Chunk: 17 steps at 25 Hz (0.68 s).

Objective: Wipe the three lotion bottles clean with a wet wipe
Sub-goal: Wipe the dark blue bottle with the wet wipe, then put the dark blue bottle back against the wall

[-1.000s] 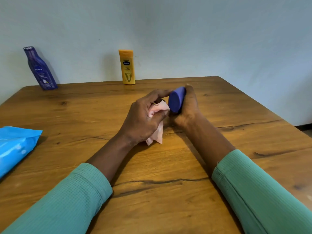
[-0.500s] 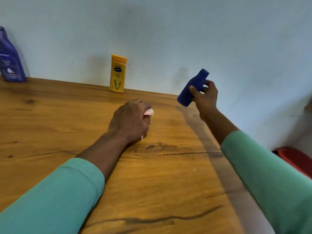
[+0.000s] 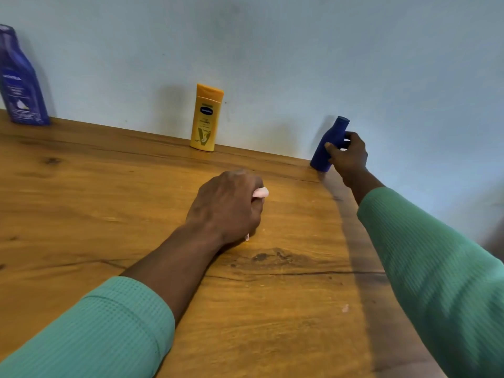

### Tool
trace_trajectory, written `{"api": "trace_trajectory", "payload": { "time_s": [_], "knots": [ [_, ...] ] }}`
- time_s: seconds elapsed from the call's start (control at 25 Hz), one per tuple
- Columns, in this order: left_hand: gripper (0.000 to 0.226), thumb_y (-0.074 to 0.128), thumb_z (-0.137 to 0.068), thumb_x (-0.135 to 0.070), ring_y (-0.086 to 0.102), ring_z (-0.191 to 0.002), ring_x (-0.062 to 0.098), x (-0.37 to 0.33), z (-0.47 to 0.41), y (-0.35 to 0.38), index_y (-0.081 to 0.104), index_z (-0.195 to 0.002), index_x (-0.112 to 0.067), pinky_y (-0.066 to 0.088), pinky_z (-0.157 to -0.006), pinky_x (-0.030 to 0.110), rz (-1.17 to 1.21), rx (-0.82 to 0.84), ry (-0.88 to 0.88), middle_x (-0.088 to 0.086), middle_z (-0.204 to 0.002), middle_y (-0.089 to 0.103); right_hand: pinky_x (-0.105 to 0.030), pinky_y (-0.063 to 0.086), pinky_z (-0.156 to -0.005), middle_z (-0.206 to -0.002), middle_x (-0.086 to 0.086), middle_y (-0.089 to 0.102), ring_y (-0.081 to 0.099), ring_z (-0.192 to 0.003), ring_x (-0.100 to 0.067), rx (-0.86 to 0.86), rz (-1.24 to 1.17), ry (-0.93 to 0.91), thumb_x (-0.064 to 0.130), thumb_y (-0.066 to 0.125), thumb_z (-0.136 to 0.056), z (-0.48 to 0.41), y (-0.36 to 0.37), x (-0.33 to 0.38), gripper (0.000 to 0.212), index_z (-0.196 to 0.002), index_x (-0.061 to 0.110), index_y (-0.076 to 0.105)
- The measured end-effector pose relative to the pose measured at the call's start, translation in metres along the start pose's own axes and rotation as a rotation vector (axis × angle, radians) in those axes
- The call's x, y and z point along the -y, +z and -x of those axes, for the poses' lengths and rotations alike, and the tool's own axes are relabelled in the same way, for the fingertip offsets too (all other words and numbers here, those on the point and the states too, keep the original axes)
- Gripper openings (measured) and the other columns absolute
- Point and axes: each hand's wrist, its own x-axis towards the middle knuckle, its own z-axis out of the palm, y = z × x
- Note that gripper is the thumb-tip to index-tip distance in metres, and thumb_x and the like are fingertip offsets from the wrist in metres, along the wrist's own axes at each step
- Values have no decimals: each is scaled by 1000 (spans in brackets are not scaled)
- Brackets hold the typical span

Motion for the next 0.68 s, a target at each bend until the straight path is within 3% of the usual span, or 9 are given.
{"api": "trace_trajectory", "payload": {
  "time_s": [0.36,0.68],
  "knots": [
    [14,65,-97,-35,59,-81,13,0,0,0,74,-103,-25,47,-65,30,-11,14,-17,-7,-94,67,-49,60,-98,-115,1,69,72,-109,-28,36,36,4,26,77,-92,-3,1,-9,43,-132,18,61],
    [15,67,-97,-34,60,-83,13,1,-1,1,74,-105,-24,52,-68,33,-25,20,-9,-6,-95,68,-48,63,-95,-121,-2,63,67,-112,-25,21,-82,194,28,73,-96,-1,10,-10,46,-138,17,58]
  ]
}}
